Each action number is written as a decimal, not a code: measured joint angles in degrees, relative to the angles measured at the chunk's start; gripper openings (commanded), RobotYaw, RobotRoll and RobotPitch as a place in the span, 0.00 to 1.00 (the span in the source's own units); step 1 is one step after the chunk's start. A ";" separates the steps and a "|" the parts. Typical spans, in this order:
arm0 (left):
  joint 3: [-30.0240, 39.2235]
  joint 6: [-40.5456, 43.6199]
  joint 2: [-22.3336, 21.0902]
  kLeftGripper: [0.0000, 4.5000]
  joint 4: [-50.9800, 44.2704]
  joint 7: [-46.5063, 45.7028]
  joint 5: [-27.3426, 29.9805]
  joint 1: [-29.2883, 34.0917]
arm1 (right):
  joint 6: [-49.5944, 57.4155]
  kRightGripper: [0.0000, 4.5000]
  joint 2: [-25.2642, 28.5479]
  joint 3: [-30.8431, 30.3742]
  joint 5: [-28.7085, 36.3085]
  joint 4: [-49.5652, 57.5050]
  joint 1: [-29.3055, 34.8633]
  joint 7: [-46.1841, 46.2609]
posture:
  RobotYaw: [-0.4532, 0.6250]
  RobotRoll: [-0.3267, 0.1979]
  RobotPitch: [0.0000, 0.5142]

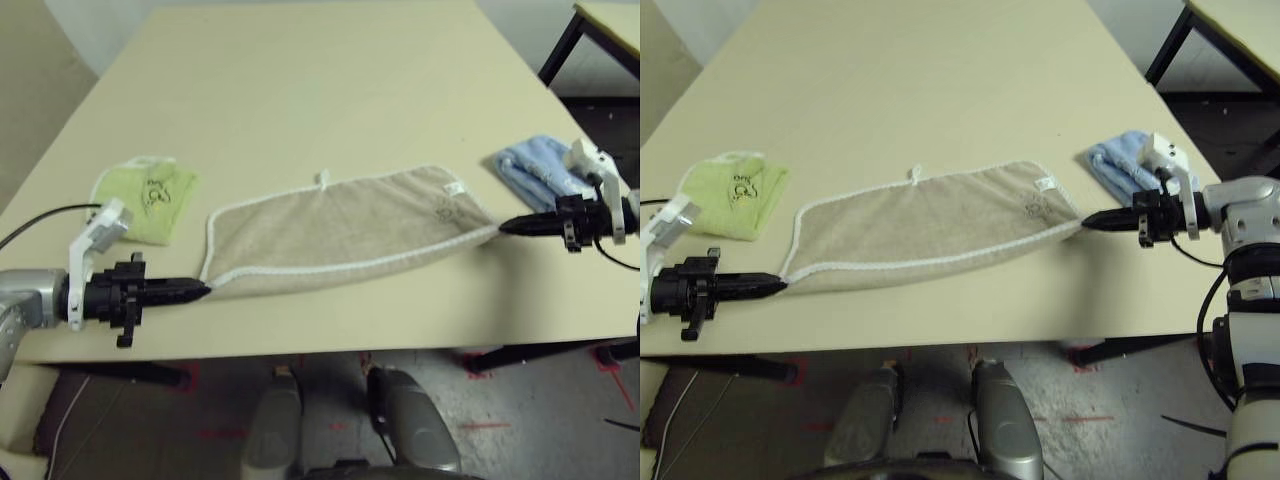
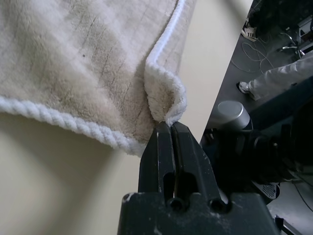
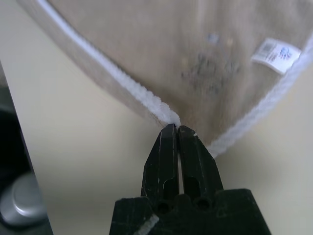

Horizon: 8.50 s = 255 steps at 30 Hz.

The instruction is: Fold the towel and set it aside.

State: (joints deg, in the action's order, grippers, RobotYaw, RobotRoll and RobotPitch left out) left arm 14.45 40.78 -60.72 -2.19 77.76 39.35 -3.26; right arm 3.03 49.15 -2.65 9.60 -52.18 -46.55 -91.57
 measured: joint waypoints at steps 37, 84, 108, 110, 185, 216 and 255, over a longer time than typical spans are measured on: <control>-1.65 -6.01 14.14 0.00 25.74 -17.48 -10.18 -22.35 | -12.97 0.00 -17.56 1.63 -14.43 -20.72 -17.60 43.42 | 0.56 0.62 0.22; 8.87 -6.42 14.34 1.00 -11.57 -18.34 2.88 -5.40 | 40.46 1.00 -9.56 15.70 2.13 -10.45 -9.47 37.03 | 0.56 0.62 0.31; 6.83 -7.85 14.33 1.00 -11.44 -19.14 2.45 -7.61 | 40.90 0.18 -20.63 21.94 7.71 -5.32 -7.86 55.07 | 0.58 0.62 0.31; 6.80 -7.86 14.33 1.00 -11.44 -19.23 2.39 -7.63 | 40.89 0.01 -20.61 21.67 7.71 -5.63 -7.91 54.89 | 0.58 0.62 0.31; -1.68 -13.93 12.26 1.00 -10.93 -17.09 -3.82 -10.60 | 58.94 0.01 -27.50 -5.74 18.10 32.61 -2.77 38.92 | 0.59 0.62 0.30; -5.18 -8.37 14.97 1.00 -10.96 -19.89 -2.66 -17.42 | 36.22 0.99 -15.17 4.71 19.65 29.07 -4.04 25.07 | 0.56 0.62 0.27; -31.89 -4.48 42.73 0.00 6.03 -39.69 -25.82 -36.40 | 16.23 0.01 -25.19 -1.24 4.12 22.16 3.15 33.71 | 0.53 0.62 0.27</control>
State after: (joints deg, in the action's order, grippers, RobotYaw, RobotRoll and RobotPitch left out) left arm -17.43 36.30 -17.99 3.84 38.07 13.53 -39.65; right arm 19.26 23.96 -3.89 13.72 -30.02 -43.40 -57.86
